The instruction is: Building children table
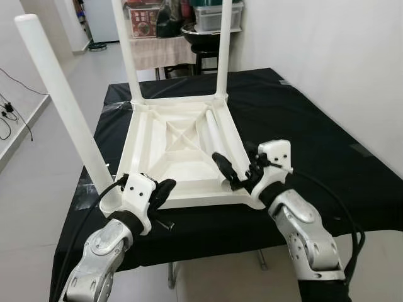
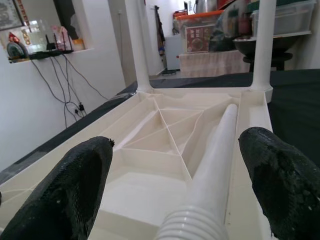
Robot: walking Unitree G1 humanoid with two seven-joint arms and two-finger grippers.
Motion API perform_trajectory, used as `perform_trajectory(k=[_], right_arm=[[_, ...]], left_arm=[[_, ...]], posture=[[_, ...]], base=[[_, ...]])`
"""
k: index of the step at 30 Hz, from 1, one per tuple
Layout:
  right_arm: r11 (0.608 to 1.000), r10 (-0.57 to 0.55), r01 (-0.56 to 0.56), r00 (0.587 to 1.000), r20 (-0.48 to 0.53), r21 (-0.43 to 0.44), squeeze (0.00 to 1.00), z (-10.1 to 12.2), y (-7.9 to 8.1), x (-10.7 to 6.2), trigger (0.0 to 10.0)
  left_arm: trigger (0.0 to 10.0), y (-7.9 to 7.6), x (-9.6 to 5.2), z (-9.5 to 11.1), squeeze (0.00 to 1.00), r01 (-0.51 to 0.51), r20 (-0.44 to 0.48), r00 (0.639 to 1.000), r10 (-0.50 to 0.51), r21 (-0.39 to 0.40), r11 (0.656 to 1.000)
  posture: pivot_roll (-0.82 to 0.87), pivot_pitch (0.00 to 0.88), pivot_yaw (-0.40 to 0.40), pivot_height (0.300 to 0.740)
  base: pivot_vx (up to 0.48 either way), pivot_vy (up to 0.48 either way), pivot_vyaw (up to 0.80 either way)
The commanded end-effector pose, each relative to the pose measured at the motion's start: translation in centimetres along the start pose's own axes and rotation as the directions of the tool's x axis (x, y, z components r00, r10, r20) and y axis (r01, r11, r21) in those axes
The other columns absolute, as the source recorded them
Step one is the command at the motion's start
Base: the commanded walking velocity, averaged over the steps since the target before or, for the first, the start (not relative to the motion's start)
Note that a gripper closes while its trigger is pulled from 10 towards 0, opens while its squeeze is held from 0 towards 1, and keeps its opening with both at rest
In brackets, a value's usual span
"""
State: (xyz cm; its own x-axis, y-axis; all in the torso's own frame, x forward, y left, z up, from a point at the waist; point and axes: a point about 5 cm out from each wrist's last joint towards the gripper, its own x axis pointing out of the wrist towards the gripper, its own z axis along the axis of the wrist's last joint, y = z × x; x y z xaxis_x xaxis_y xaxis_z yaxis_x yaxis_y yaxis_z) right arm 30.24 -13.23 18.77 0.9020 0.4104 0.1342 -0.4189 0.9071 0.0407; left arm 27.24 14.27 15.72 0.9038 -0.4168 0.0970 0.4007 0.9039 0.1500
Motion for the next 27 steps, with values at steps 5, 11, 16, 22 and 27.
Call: perform_trajectory(k=[5, 11, 16, 22, 27], right_arm=[[0.980, 0.195, -0.196, 0.981, 0.016, 0.032, 0.00, -0.6, 2.5, -2.2, 10.0], [0.982, 0.158, -0.162, 0.986, -0.046, -0.093, 0.00, -1.6, 2.0, -2.5, 10.0], [0.969, 0.049, -0.084, 0.987, -0.154, -0.230, 0.00, -2.6, -0.2, -2.0, 10.0], [0.798, -0.061, -0.170, 0.932, -0.358, -0.578, 0.00, -3.7, -4.7, -2.5, 10.0], [0.773, -0.040, -0.198, 0.933, -0.358, -0.603, 0.00, -2.9, -5.6, -2.7, 10.0]], left_arm=[[10.0, 1.4, -0.1, -0.7, 0.00, -0.114, -0.048, 0.992, 0.114, 0.008, 0.993], [10.0, 0.8, -0.6, -1.3, 0.00, -0.097, -0.071, 0.993, 0.095, -0.025, 0.995], [10.0, 0.6, -0.6, -1.7, 0.00, -0.081, -0.103, 0.992, 0.078, -0.021, 0.997], [10.0, -1.1, -0.7, -2.1, 0.00, 0.067, -0.130, 0.989, -0.072, -0.040, 0.997], [10.0, -1.3, -0.9, -2.2, 0.00, 0.097, -0.135, 0.986, -0.102, -0.042, 0.994]], posture=[[-0.06, 0.023, 0.009, 0.740], [-0.06, 0.008, 0.001, 0.740], [-0.05, 0.007, -0.004, 0.740], [-0.05, 0.008, -0.015, 0.740], [-0.05, 0.014, -0.018, 0.740]], base=[[0.000, 0.000, 0.00], [0.000, 0.000, 0.34], [0.000, 0.000, 0.17], [0.000, 0.000, 0.00], [0.000, 0.000, 0.00]])
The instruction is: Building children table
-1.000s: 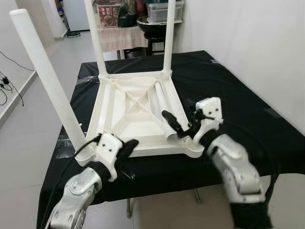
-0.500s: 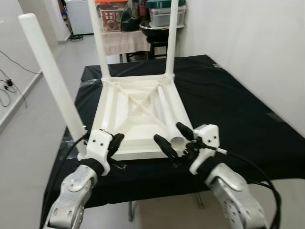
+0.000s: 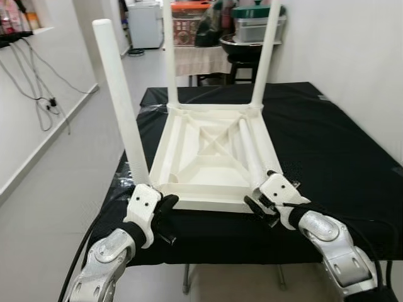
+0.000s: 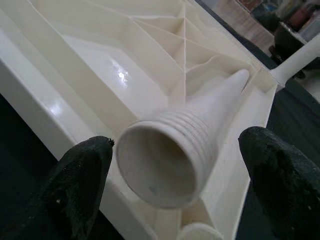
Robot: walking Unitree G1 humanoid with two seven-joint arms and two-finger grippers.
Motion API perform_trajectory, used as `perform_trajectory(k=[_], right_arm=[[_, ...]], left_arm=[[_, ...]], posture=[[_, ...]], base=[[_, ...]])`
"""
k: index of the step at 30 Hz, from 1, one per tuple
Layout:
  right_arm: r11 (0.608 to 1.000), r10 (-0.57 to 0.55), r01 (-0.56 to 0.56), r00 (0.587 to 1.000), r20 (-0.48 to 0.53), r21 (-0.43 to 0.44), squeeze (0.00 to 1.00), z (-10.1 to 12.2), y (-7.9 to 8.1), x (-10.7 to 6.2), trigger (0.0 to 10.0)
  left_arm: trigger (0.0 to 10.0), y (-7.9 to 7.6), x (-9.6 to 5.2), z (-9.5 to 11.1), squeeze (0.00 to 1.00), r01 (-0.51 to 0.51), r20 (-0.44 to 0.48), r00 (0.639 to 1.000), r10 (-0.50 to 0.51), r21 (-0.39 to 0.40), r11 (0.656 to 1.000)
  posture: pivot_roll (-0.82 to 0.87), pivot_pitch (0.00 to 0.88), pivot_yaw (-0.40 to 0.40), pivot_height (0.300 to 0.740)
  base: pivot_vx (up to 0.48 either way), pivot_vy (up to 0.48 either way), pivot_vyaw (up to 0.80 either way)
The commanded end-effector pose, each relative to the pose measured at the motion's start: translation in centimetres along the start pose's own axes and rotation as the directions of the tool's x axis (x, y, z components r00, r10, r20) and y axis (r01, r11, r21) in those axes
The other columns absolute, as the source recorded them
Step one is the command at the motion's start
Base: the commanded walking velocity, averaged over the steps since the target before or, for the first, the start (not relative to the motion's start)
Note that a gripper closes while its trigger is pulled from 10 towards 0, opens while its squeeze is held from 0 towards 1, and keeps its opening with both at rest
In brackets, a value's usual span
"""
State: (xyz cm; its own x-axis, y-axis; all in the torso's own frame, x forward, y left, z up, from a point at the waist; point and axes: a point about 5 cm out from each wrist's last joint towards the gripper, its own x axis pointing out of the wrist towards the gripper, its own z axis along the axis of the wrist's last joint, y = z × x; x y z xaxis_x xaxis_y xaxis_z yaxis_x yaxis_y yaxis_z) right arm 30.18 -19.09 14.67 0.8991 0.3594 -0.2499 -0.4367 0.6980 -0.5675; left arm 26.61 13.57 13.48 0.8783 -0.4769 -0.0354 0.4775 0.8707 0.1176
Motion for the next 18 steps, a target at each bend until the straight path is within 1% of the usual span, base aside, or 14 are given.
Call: perform_trajectory(k=[1, 4, 6, 8, 9, 10, 11, 12, 13, 14, 18], right_arm=[[0.999, 0.025, -0.023, 0.999, 0.047, -0.036, 0.00, 0.5, -0.6, -0.1, 10.0], [0.999, 0.035, -0.033, 0.998, 0.060, -0.036, 0.00, 0.6, -0.8, -0.2, 10.0], [0.998, 0.040, -0.036, 0.997, 0.072, -0.055, 0.00, 0.5, -1.4, -0.4, 10.0], [0.998, 0.040, -0.036, 0.997, 0.072, -0.055, 0.00, 0.5, -1.4, -0.4, 10.0], [0.997, 0.034, -0.029, 0.997, 0.068, -0.071, 0.00, 0.4, -1.7, -0.4, 10.0], [0.995, 0.019, -0.014, 0.998, 0.052, -0.094, 0.00, 0.2, -2.1, -0.4, 10.0], [0.995, 0.019, -0.014, 0.998, 0.052, -0.094, 0.00, 0.2, -2.1, -0.4, 10.0], [0.987, -0.025, 0.024, 1.000, -0.008, -0.159, 0.00, -0.5, -2.6, 0.0, 10.0], [0.987, -0.025, 0.024, 1.000, -0.008, -0.159, 0.00, -0.5, -2.6, 0.0, 10.0], [0.983, -0.040, 0.035, 0.999, -0.023, -0.179, 0.00, -0.7, -2.8, 0.0, 10.0], [0.982, -0.068, 0.062, 0.997, -0.028, -0.180, 0.00, -0.6, -2.9, 0.3, 10.0]], left_arm=[[10.0, -0.2, -0.4, -0.2, 0.00, 0.024, -0.019, 1.000, -0.024, 0.002, 1.000], [10.0, -0.2, -0.5, -0.2, 0.00, 0.029, -0.020, 0.999, -0.029, 0.001, 1.000], [10.0, -0.2, -0.5, -0.2, 0.00, 0.039, -0.022, 0.999, -0.039, 0.001, 0.999], [10.0, -0.2, -0.5, -0.2, 0.00, 0.039, -0.022, 0.999, -0.039, 0.001, 0.999], [10.0, -0.3, -0.5, -0.2, 0.00, 0.046, -0.023, 0.999, -0.046, 0.001, 0.999], [10.0, -0.3, -0.4, -0.2, 0.00, 0.054, -0.025, 0.998, -0.054, 0.005, 0.999], [10.0, -0.3, -0.4, -0.2, 0.00, 0.054, -0.025, 0.998, -0.054, 0.005, 0.999], [10.0, -0.4, -0.4, -0.1, 0.00, 0.065, -0.026, 0.998, -0.065, 0.012, 0.998], [10.0, -0.4, -0.4, -0.1, 0.00, 0.065, -0.026, 0.998, -0.065, 0.012, 0.998], [10.0, -0.4, -0.3, -0.1, 0.00, 0.067, -0.025, 0.997, -0.067, 0.014, 0.998], [10.0, -0.4, -0.3, -0.1, 0.00, 0.066, -0.024, 0.998, -0.065, 0.015, 0.998]], posture=[[-0.05, 0.017, -0.020, 0.740], [-0.05, 0.019, -0.020, 0.740], [-0.05, 0.023, -0.018, 0.740], [-0.05, 0.023, -0.018, 0.740], [-0.06, 0.023, -0.016, 0.740], [-0.06, 0.025, -0.017, 0.740], [-0.06, 0.025, -0.017, 0.740], [-0.05, 0.025, -0.020, 0.740], [-0.05, 0.025, -0.020, 0.740], [-0.05, 0.025, -0.020, 0.740], [-0.05, 0.029, -0.026, 0.740]], base=[[0.000, 0.000, 0.00], [0.000, 0.000, 0.00], [0.000, 0.000, 0.00], [0.000, 0.000, 0.00], [0.000, 0.000, 0.00], [0.000, 0.000, 0.00], [0.000, 0.000, 0.00], [0.000, 0.000, 0.00], [0.000, 0.000, 0.00], [0.000, 0.000, 0.00], [0.000, 0.000, 0.00]])
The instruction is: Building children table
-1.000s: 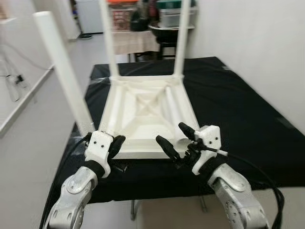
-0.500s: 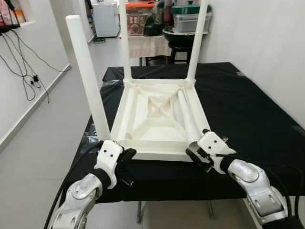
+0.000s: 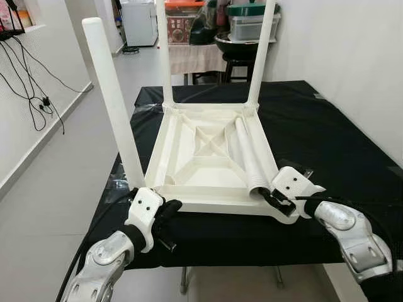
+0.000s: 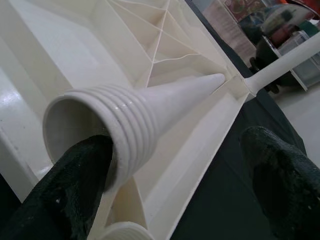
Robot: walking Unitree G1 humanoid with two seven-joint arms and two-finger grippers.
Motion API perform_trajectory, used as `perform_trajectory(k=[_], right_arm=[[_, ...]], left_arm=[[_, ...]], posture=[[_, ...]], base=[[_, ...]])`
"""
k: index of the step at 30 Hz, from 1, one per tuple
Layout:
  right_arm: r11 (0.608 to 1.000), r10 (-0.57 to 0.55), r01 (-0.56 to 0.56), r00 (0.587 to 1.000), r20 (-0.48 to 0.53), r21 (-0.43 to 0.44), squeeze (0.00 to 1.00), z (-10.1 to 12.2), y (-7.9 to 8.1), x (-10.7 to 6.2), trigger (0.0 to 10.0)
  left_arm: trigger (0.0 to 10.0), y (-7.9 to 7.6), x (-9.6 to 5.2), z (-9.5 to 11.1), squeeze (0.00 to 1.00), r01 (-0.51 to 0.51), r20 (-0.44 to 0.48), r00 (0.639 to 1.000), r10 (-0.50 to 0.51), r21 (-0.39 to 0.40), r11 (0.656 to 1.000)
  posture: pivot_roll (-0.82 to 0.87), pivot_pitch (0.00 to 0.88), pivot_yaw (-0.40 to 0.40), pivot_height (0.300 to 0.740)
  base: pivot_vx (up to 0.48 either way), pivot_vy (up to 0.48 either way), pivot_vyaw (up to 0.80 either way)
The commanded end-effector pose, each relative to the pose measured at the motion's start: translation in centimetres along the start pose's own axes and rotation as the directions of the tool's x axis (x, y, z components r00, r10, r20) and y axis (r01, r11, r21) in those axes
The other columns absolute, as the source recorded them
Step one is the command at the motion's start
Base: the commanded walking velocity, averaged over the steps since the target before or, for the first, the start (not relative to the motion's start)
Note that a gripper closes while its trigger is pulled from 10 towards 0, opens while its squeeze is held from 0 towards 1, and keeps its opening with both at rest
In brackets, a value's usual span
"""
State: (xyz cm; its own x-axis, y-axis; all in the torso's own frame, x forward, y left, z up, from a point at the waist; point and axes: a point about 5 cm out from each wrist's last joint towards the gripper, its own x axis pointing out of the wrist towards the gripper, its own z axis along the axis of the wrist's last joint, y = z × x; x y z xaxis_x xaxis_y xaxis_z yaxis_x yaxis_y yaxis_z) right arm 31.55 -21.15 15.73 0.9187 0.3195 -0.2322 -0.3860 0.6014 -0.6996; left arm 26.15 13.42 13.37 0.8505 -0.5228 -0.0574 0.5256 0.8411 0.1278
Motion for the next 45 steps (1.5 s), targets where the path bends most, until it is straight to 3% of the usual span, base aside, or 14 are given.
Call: perform_trajectory(k=[1, 13, 14, 18, 23, 34, 37, 39, 40, 41, 42, 43, 44, 45], right_arm=[[1.000, -0.022, 0.022, 1.000, -0.019, -0.012, 0.00, 0.0, 0.0, 0.4, 10.0], [0.992, -0.117, 0.120, 0.990, -0.077, 0.036, 0.00, 1.3, 1.8, 1.7, 10.0], [0.989, -0.135, 0.139, 0.987, -0.091, 0.047, 0.00, 1.5, 2.4, 2.0, 0.0], [0.985, -0.161, 0.166, 0.983, -0.085, 0.050, 0.00, 2.6, 3.7, 2.8, 0.0], [0.981, -0.180, 0.184, 0.982, -0.059, 0.068, 0.00, 3.4, 3.9, 3.3, 0.0], [0.964, -0.244, 0.252, 0.965, -0.097, 0.082, 0.00, 3.1, 2.6, 3.1, 0.0], [0.941, -0.290, 0.301, 0.953, -0.087, 0.155, 0.00, 3.0, 1.3, 3.0, 0.0], [0.941, -0.290, 0.301, 0.953, -0.087, 0.155, 0.00, 3.0, 1.3, 3.0, 0.0], [0.914, -0.333, 0.340, 0.940, -0.069, 0.221, 0.00, 3.1, 0.2, 2.8, 0.0], [0.914, -0.333, 0.340, 0.940, -0.069, 0.221, 0.00, 3.1, 0.2, 2.8, 0.0], [0.853, -0.409, 0.393, 0.912, -0.028, 0.343, 0.00, 3.6, -1.7, 2.5, 0.0], [0.853, -0.409, 0.393, 0.912, -0.028, 0.343, 0.00, 3.6, -1.7, 2.5, 0.0], [0.788, -0.474, 0.419, 0.880, 0.011, 0.451, 0.00, 4.1, -3.3, 2.1, 0.0], [0.788, -0.474, 0.419, 0.880, 0.011, 0.451, 0.00, 4.1, -3.3, 2.1, 0.0]], left_arm=[[10.0, 0.0, 0.0, 0.0, 0.00, 0.007, -0.007, 1.000, -0.007, 0.003, 1.000], [10.0, 0.0, 0.0, 0.1, 0.00, 0.000, -0.005, 1.000, 0.000, 0.002, 1.000], [10.0, 0.1, 0.0, 0.2, 0.00, -0.002, -0.004, 1.000, 0.002, 0.003, 1.000], [10.0, 0.2, 0.1, 0.2, 0.00, -0.011, -0.003, 1.000, 0.011, 0.005, 1.000], [10.0, 0.3, 0.1, 0.3, 0.00, -0.019, -0.002, 1.000, 0.019, 0.012, 1.000], [10.0, 0.7, 0.3, 0.5, 0.00, -0.029, -0.009, 1.000, 0.029, 0.010, 1.000], [10.0, 0.9, 0.6, 1.2, 0.00, -0.026, 0.017, 1.000, 0.026, 0.004, 1.000], [10.0, 0.9, 0.6, 1.2, 0.00, -0.026, 0.017, 1.000, 0.026, 0.004, 1.000], [10.0, 1.0, 0.9, 1.8, 0.00, -0.023, 0.040, 0.999, 0.023, -0.004, 1.000], [10.0, 1.0, 0.9, 1.8, 0.00, -0.023, 0.040, 0.999, 0.023, -0.004, 1.000], [10.0, 1.1, 1.4, 2.8, 0.00, -0.012, 0.081, 0.997, 0.013, -0.017, 1.000], [10.0, 1.1, 1.4, 2.8, 0.00, -0.012, 0.081, 0.997, 0.013, -0.017, 1.000], [10.0, 1.2, 1.7, 3.7, 0.00, -0.001, 0.117, 0.993, 0.005, -0.029, 1.000], [10.0, 1.2, 1.7, 3.7, 0.00, -0.001, 0.117, 0.993, 0.005, -0.029, 1.000]], posture=[[-0.05, 0.029, -0.029, 0.740], [-0.05, 0.032, -0.035, 0.740], [-0.04, 0.032, -0.036, 0.740], [-0.04, 0.033, -0.037, 0.740], [-0.04, 0.035, -0.041, 0.740], [-0.04, 0.032, -0.036, 0.740], [-0.04, 0.030, -0.035, 0.740], [-0.04, 0.030, -0.035, 0.740], [-0.04, 0.024, -0.035, 0.740], [-0.04, 0.024, -0.035, 0.740], [-0.05, 0.019, -0.036, 0.740], [-0.05, 0.019, -0.036, 0.740], [-0.05, 0.017, -0.035, 0.740], [-0.05, 0.017, -0.035, 0.740]], base=[[0.000, 0.000, 0.00], [0.000, 0.000, 0.00], [0.000, 0.000, 0.00], [0.000, 0.000, 0.00], [0.000, 0.000, 0.00], [0.000, 0.000, 0.00], [0.000, 0.000, 0.00], [0.000, 0.000, 0.00], [0.000, 0.000, 0.00], [0.000, 0.000, 0.00], [0.000, 0.000, 0.00], [0.000, 0.000, 0.00], [0.000, 0.000, 0.00], [0.000, 0.000, 0.00]])
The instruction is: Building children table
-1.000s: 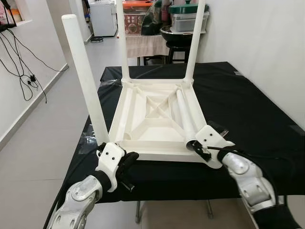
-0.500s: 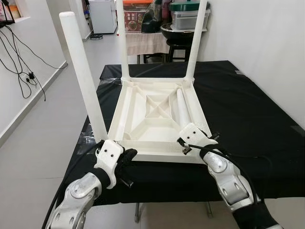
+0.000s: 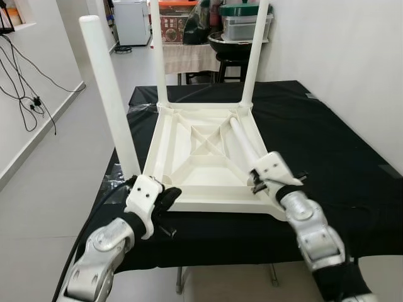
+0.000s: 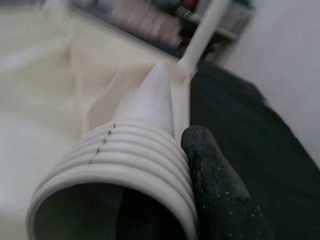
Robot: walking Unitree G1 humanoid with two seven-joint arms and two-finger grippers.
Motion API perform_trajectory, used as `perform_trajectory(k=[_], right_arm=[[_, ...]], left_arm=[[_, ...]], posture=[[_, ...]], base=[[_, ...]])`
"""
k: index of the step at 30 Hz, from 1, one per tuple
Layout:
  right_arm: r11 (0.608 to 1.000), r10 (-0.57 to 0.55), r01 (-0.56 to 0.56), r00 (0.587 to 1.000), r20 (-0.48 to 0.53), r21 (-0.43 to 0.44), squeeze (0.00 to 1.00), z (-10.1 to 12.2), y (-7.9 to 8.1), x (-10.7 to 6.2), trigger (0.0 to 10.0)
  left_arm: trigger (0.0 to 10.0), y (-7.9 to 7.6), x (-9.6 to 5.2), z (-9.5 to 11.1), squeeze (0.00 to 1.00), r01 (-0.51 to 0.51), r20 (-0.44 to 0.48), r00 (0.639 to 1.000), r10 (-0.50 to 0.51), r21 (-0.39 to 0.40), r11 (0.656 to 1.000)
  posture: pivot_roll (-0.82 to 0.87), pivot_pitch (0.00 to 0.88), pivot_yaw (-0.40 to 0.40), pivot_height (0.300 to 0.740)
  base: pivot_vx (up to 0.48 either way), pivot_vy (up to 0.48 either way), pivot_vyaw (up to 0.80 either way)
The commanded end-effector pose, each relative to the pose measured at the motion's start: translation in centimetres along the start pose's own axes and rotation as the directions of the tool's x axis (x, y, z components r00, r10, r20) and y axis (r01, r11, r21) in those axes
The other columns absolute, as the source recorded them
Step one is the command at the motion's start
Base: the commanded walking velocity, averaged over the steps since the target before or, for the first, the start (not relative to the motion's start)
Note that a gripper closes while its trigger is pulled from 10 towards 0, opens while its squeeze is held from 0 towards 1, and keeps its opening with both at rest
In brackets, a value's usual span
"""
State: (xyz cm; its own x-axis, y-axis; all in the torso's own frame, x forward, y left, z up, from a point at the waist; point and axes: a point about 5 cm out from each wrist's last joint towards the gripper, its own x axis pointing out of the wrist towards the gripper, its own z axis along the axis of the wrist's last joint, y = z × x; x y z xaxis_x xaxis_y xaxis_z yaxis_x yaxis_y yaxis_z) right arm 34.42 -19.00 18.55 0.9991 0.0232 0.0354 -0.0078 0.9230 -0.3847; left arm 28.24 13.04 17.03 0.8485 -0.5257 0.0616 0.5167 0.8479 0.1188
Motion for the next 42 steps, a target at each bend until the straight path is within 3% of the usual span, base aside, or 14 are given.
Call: perform_trajectory(k=[1, 4, 7, 9, 11, 13, 14, 15, 16, 18, 21, 26, 34, 42], right_arm=[[0.983, -0.114, 0.091, 0.984, 0.139, 0.158, 0.00, 2.6, -2.5, 0.2, 0.0], [0.959, -0.148, 0.096, 0.973, 0.180, 0.266, 0.00, 3.4, -3.4, 0.2, 0.0], [0.863, -0.227, 0.093, 0.949, 0.217, 0.496, 0.00, 4.6, -5.2, 0.3, 0.0], [0.709, -0.263, 0.005, 0.930, 0.258, 0.705, 0.00, 5.5, -6.0, 0.3, 0.0], [0.671, -0.267, -0.021, 0.925, 0.269, 0.741, 0.00, 5.7, -6.1, 0.2, 0.0], [0.447, -0.225, -0.294, 0.877, 0.424, 0.845, 0.00, 7.3, -5.8, -0.3, 0.3], [0.447, -0.225, -0.294, 0.877, 0.424, 0.845, 0.00, 7.3, -5.8, -0.3, 0.3], [0.347, -0.176, -0.488, 0.805, 0.567, 0.801, 0.00, 8.6, -5.4, -1.3, 10.0], [0.277, -0.147, -0.632, 0.716, 0.682, 0.723, 0.00, 9.7, -5.1, -2.3, 10.0], [0.277, -0.147, -0.632, 0.716, 0.682, 0.723, 0.00, 9.7, -5.1, -2.3, 10.0], [0.170, -0.057, -0.833, 0.526, 0.849, 0.527, 0.00, 10.8, -3.8, -4.6, 10.0], [0.127, -0.049, -0.872, 0.472, 0.880, 0.474, 0.00, 10.7, -3.7, -5.2, 10.0], [-0.028, 0.128, -0.963, 0.264, 0.956, 0.270, 0.00, 10.1, -1.3, -8.2, 10.0], [-0.067, 0.281, -0.974, 0.192, 0.940, 0.219, 0.00, 8.8, 0.4, -9.6, 10.0]], left_arm=[[10.0, 0.0, 0.4, 1.0, 0.00, 0.023, 0.041, 0.999, -0.021, -0.036, 0.999], [10.0, 0.0, 0.7, 1.8, 0.00, 0.039, 0.073, 0.997, -0.035, -0.045, 0.998], [10.0, -0.5, 1.2, 3.6, 0.00, 0.102, 0.145, 0.985, -0.094, -0.048, 0.994], [10.0, -1.2, 1.3, 5.0, 0.00, 0.166, 0.198, 0.968, -0.155, -0.043, 0.985], [10.0, -1.3, 1.4, 5.2, 0.00, 0.178, 0.206, 0.964, -0.166, -0.042, 0.983], [10.0, -2.2, 1.1, 6.4, 0.00, 0.260, 0.267, 0.935, -0.233, -0.070, 0.963], [10.0, -2.2, 1.1, 6.4, 0.00, 0.260, 0.267, 0.935, -0.233, -0.070, 0.963], [10.0, -2.7, 0.8, 7.2, 0.33, 0.333, 0.314, 0.906, -0.285, -0.108, 0.937], [10.0, -3.2, 0.4, 7.9, 1.00, 0.405, 0.354, 0.870, -0.343, -0.119, 0.906], [10.0, -3.2, 0.4, 7.9, 1.00, 0.405, 0.354, 0.870, -0.343, -0.119, 0.906], [10.0, -3.4, -1.0, 10.3, 1.00, 0.554, 0.495, 0.760, -0.420, -0.157, 0.817], [10.0, -2.8, -1.4, 11.6, 1.00, 0.592, 0.579, 0.711, -0.399, -0.188, 0.784], [10.0, -0.5, -3.9, 15.3, 1.00, 0.725, 0.794, 0.527, -0.302, -0.235, 0.647], [10.0, 0.7, -4.9, 16.3, 1.00, 0.756, 0.846, 0.472, -0.247, -0.244, 0.608]], posture=[[-0.05, 0.013, -0.036, 0.740], [-0.05, 0.013, -0.036, 0.740], [-0.05, 0.005, -0.036, 0.740], [-0.05, 0.000, -0.034, 0.740], [-0.05, 0.000, -0.034, 0.740], [-0.05, 0.000, -0.032, 0.740], [-0.05, 0.000, -0.032, 0.740], [-0.05, 0.000, -0.034, 0.740], [-0.05, 0.000, -0.033, 0.740], [-0.05, 0.000, -0.033, 0.740], [-0.05, 0.000, -0.032, 0.740], [-0.04, 0.000, -0.032, 0.740], [-0.04, 0.000, -0.032, 0.740], [-0.04, 0.000, -0.033, 0.740]], base=[[0.000, 0.000, 0.00], [0.000, 0.000, 0.00], [0.000, 0.000, 0.00], [0.000, 0.000, 0.00], [0.000, 0.000, 0.00], [0.000, 0.000, 0.00], [0.000, 0.000, 0.00], [0.000, 0.000, 0.00], [0.000, 0.000, 0.00], [0.000, 0.000, 0.00], [0.000, 0.000, 0.00], [0.000, 0.000, 0.00], [0.000, 0.000, 0.00], [0.000, 0.000, 0.00]])
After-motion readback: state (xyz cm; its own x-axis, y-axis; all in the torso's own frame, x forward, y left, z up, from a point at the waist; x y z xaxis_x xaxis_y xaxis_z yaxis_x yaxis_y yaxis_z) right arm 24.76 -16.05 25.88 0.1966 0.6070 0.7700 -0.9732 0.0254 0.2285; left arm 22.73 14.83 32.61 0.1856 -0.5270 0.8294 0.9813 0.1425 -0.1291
